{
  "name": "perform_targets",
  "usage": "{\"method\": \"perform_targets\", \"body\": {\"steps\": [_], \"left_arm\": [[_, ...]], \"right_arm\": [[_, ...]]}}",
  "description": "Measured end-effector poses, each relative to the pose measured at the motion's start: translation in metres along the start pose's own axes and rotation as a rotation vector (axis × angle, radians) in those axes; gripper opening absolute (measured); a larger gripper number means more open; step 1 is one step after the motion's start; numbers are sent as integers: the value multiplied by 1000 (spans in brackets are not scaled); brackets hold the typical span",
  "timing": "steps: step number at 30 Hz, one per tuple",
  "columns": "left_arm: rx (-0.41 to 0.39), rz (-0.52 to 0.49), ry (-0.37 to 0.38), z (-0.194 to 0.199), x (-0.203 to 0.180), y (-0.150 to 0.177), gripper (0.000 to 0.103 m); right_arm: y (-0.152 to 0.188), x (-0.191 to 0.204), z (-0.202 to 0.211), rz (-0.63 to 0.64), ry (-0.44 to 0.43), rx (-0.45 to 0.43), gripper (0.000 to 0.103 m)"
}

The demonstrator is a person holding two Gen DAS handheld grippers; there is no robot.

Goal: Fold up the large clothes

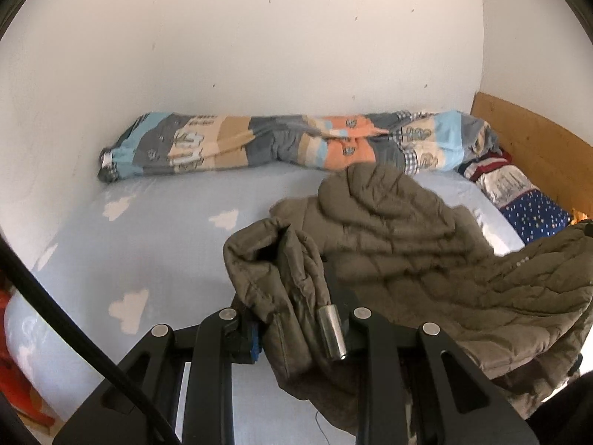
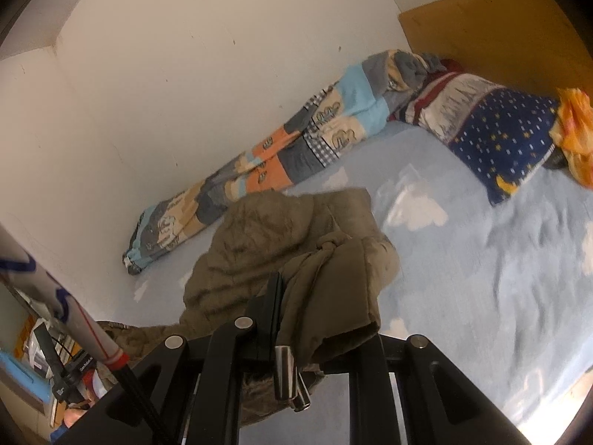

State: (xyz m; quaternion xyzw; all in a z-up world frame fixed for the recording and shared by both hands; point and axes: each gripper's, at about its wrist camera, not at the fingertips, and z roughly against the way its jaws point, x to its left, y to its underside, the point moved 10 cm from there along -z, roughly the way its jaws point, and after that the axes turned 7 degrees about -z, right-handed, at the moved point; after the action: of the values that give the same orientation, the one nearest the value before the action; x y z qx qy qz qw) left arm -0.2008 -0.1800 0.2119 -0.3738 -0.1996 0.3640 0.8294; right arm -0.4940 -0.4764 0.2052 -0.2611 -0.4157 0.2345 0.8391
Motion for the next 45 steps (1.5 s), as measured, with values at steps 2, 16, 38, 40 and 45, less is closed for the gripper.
{"method": "perform_targets", "body": {"steps": [2, 16, 38, 40, 45], "left_arm": [[-12, -5, 0, -9, 2, -22, 27], [-45, 27, -130, -143, 47, -168, 53], [157, -133, 43, -283, -33, -97, 54], [201, -143, 33, -304, -40, -86, 54], [333, -152, 22, -353, -41, -64, 54]], "right_arm": [[-15, 5, -6, -3, -4, -7, 15], [-138, 13, -156, -84, 50, 11, 15], [-154, -73, -373, -89, 292, 145, 16], [-150, -78, -379, -91, 302, 158, 16], [-150, -85, -386, -153, 263, 191, 23]]}}
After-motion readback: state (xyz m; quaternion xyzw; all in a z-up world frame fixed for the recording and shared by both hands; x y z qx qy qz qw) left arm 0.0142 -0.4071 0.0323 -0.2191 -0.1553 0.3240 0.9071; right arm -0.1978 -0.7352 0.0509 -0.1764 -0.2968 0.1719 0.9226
